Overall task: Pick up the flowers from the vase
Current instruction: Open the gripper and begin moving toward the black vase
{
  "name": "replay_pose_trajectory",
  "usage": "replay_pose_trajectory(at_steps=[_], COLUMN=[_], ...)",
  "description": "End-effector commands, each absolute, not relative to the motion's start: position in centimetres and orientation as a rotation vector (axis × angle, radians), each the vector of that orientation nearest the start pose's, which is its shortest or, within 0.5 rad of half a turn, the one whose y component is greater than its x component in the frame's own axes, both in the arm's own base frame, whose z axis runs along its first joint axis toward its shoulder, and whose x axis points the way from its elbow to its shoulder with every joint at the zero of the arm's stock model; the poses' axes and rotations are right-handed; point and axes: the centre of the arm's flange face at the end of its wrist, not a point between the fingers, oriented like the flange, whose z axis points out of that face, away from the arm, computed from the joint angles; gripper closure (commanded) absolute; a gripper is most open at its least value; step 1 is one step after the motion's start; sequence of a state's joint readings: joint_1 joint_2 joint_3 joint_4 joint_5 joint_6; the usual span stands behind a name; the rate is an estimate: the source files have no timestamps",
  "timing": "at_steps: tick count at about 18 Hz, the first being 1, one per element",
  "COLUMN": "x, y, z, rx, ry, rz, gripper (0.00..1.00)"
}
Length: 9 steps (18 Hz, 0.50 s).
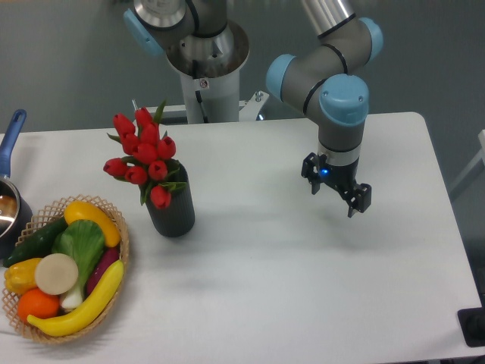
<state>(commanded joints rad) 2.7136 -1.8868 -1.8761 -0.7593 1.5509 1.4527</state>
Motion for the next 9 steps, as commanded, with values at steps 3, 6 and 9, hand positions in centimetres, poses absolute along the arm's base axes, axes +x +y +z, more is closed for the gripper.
replay_pose_trajectory(at_steps=[3, 6, 9], x=[-45.7, -45.3, -45.0], y=[36.4, 36.9, 37.5], z=[25.9, 25.9, 25.9], rx=[-3.019, -2.992, -2.942], ry=[0.489, 0.5, 0.495], rz=[0.272, 0.259, 0.228], gripper=[0.0, 0.0, 0.0])
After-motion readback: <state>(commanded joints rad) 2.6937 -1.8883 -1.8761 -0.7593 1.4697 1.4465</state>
